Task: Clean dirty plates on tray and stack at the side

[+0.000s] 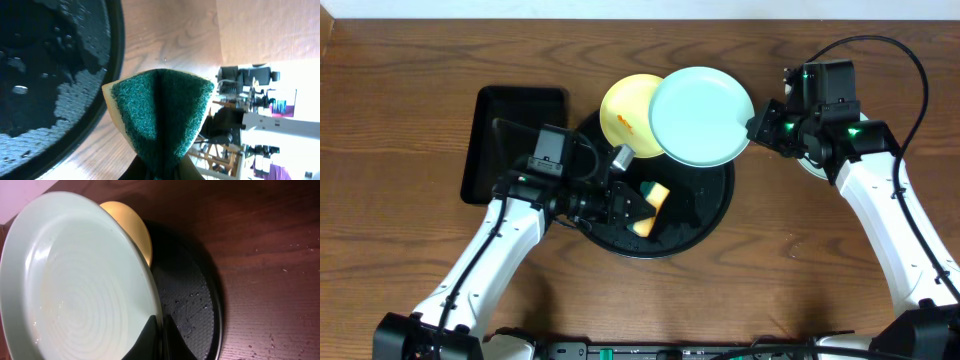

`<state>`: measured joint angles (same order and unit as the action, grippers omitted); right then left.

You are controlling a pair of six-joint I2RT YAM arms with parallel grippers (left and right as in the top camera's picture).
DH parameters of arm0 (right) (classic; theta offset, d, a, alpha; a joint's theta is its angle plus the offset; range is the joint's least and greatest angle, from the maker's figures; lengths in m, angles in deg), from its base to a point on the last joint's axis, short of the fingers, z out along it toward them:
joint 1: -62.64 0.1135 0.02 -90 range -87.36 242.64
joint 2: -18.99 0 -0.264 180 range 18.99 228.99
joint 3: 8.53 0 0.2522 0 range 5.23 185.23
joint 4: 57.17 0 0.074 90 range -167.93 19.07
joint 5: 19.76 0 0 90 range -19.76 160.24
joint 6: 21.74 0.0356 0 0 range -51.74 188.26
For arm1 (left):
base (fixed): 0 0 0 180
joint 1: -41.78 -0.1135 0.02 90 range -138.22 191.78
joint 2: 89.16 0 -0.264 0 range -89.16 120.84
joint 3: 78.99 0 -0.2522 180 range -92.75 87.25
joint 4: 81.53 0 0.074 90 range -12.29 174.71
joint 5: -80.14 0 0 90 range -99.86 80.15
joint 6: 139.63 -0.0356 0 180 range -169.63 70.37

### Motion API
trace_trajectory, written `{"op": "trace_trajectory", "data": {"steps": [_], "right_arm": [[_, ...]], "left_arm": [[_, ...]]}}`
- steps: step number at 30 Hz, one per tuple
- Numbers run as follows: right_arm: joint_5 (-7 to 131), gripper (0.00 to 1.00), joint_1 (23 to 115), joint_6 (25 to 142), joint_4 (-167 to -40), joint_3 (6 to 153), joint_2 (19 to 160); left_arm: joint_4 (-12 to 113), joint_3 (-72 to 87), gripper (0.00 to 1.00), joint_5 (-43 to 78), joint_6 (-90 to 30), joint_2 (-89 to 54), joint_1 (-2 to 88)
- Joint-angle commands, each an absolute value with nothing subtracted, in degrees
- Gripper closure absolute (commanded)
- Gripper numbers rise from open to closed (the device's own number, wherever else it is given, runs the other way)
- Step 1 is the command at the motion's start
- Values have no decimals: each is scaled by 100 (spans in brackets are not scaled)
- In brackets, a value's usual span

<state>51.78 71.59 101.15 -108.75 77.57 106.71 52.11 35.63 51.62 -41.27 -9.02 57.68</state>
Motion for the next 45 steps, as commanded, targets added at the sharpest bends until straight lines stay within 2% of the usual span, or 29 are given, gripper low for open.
{"op": "trace_trajectory", "data": {"steps": [1,14,26,45], "right_arm": [[5148,99,7115,10204,-10967,7763,10702],[4925,99,7130,10075,-11150,7763,10702],[4877,99,7213,10054,-11144,7763,10702],[4901,99,7220,9922,-11216,7763,10702]], "left_arm": [[5274,3602,92,5313,-4278,-916,5798],[6397,3602,92,5221,-4188,-913,5798],[6465,3602,92,4329,-4188,-911,5792],[7114,3602,92,4316,-3790,-911,5755]]}}
